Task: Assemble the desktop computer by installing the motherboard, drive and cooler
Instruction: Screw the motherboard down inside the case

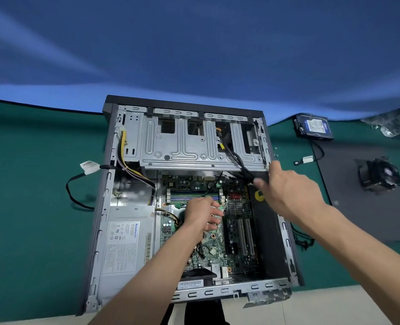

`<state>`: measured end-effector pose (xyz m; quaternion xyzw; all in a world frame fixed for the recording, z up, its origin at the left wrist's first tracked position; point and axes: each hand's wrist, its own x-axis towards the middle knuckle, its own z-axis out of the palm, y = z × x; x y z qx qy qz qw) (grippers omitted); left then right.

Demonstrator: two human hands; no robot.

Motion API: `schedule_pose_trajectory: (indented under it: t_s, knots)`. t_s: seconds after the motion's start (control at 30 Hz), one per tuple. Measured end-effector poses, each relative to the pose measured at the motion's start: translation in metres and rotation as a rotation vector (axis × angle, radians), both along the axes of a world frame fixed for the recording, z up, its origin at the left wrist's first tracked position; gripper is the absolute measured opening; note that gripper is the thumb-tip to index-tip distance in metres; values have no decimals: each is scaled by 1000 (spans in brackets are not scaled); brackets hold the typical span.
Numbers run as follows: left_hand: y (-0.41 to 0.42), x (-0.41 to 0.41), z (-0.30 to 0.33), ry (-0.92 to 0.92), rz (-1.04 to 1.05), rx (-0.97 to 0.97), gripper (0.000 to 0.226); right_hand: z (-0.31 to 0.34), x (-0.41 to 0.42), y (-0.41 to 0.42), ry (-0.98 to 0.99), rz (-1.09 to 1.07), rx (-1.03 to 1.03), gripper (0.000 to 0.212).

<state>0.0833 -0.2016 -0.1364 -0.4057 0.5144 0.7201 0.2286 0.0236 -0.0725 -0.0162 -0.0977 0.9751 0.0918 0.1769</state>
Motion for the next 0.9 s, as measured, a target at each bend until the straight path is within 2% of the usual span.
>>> schedule_pose_trajectory:
  t_s: [0.07, 0.17, 0.3, 0.43, 0.57, 0.67, 0.8, 0.9]
  knots:
    - [0, 0, 0, 2, -2, -3, 21, 1, -1, -1, -77, 5, -11, 36]
    - [1, 1, -1, 5, -9, -10, 21, -1, -2, -3, -83, -6, -11, 22]
    - [1, 1, -1, 14, -12, -11, 21, 1, -3, -7, -119, -47, -3, 31]
    - [1, 3, -1, 19, -32, -15, 21, -1, -1, -9, -91, -66, -17, 20]
    - [1, 3, -2, 17, -41, -22, 22, 3, -1, -12, -154, -119, -52, 38]
    - [2, 4, -3, 19, -50, -22, 21, 2, 0, -10, -106, -137, -66, 26]
    - [2, 4, -2, 21, -52, -19, 19, 6, -3, -9, -165, -148, -37, 39]
    - [2, 5, -3, 18, -62, -23, 20, 3, -2, -8, -117, -140, -35, 28]
